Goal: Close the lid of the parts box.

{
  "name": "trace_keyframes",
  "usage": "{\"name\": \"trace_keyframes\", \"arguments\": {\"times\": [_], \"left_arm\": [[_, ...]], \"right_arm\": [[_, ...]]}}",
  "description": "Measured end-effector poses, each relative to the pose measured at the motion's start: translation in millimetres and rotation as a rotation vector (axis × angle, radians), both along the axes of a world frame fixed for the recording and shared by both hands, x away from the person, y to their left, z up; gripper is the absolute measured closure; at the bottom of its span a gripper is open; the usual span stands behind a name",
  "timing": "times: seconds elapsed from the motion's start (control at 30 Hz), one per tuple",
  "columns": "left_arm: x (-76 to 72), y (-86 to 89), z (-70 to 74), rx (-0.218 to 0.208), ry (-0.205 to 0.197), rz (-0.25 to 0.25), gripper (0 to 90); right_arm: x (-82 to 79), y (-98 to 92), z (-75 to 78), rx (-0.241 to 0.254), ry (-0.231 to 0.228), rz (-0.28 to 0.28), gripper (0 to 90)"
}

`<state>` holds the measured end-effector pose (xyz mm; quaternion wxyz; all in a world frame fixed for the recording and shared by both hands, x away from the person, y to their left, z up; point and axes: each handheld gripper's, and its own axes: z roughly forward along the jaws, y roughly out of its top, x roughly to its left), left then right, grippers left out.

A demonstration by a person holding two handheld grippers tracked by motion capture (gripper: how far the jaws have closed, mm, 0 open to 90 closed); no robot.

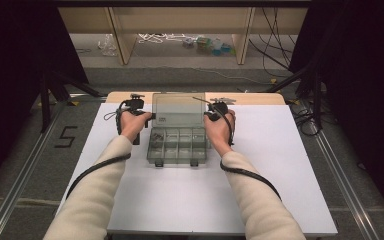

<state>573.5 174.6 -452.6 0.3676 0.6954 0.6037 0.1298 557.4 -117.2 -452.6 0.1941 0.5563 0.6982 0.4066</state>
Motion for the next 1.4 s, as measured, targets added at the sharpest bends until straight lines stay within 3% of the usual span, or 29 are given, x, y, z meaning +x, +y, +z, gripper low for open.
{"name": "trace_keyframes", "arguments": {"times": [0.3,0.47,0.5,0.57,0.63,0.73,0.77,0.83,0.93,1.13,1.23,1.33,1.37,1.4], "left_arm": [[-2.2,-4.9,2.4,0.023,-0.006,0.051,88.7],[-10.3,-4.7,2.1,0.020,-0.060,0.060,89.4],[-13.3,-2.3,3.1,0.038,-0.052,0.043,89.4],[-17.4,-1.7,4.1,0.031,-0.074,0.051,89.5],[-21.5,-1.2,5.5,0.032,-0.087,0.049,89.4],[-27.0,0.1,7.4,0.037,-0.108,0.040,89.3],[-27.4,-2.1,7.0,0.009,-0.129,0.063,89.4],[-29.8,0.7,8.1,0.034,-0.129,0.033,89.3],[-30.5,0.3,7.3,0.033,-0.139,0.033,89.3],[-30.0,-0.6,6.7,0.049,-0.136,0.021,89.2],[-29.7,0.2,4.3,0.045,-0.134,0.022,89.0],[-28.3,-0.8,1.4,0.019,-0.144,0.039,88.6],[-28.2,1.7,1.5,0.037,-0.130,0.018,88.4],[-27.3,1.1,1.0,0.026,-0.128,0.023,88.1]], "right_arm": [[-0.6,-0.7,-0.7,-0.012,-0.015,0.011,89.3],[-2.0,-2.4,0.0,-0.004,-0.033,0.018,88.7],[-3.9,-0.5,1.1,0.021,-0.011,0.005,88.3],[-2.4,-3.5,1.1,0.008,-0.036,0.037,87.5],[-2.6,-3.1,3.0,0.007,-0.038,0.047,85.7],[1.2,-4.9,7.8,0.009,-0.082,0.049,80.9],[1.9,-4.4,9.3,0.018,-0.083,0.044,80.1],[5.4,-4.1,12.8,0.017,-0.101,0.052,79.1],[9.6,-0.6,17.7,0.002,-0.112,0.059,77.4],[19.1,2.3,18.9,-0.007,-0.089,0.035,77.9],[21.8,2.1,17.1,-0.017,-0.086,0.022,85.2],[21.4,1.6,16.9,-0.003,-0.072,0.012,86.6],[21.0,1.8,17.0,-0.002,-0.074,0.010,86.9],[21.3,2.0,16.6,-0.008,-0.087,0.008,87.2]]}}
